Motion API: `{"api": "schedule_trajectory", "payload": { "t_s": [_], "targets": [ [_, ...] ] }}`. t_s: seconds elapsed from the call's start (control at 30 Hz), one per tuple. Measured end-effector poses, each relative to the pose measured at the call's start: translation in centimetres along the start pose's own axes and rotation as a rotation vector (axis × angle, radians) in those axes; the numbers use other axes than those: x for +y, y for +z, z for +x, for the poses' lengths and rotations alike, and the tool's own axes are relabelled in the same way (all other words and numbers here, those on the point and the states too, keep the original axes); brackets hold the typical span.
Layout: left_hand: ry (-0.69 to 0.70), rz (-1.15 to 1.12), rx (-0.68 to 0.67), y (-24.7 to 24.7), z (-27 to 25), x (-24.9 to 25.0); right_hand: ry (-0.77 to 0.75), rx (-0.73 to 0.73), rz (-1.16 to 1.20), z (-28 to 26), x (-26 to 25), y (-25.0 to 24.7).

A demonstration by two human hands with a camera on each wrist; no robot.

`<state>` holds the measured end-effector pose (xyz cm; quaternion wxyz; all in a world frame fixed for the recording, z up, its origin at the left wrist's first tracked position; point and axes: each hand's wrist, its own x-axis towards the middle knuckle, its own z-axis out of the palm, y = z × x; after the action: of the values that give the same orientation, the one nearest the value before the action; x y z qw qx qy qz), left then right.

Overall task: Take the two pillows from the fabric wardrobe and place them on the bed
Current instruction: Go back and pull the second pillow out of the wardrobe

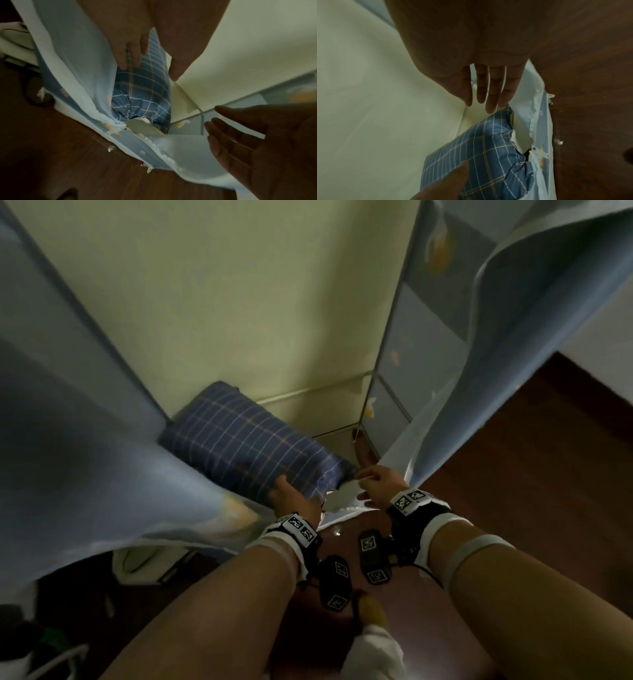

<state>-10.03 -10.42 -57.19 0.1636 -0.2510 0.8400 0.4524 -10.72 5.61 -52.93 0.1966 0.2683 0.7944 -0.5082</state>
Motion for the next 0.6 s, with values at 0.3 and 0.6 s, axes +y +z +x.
{"api": "schedule_trajectory", "payload": {
  "t_s": [0.3, 0.6],
  "targets": [
    [-0.442, -0.175, 0.288, 7.9, 5.9, -1.5, -0.19, -0.293, -0.098, 11.2, 3.0, 0.5],
    [-0.534, -0.024, 0.241, 9.6, 8.2, -3.8, -0.286, -0.395, -0.13, 13.8, 6.0, 0.8]
  ]
}}
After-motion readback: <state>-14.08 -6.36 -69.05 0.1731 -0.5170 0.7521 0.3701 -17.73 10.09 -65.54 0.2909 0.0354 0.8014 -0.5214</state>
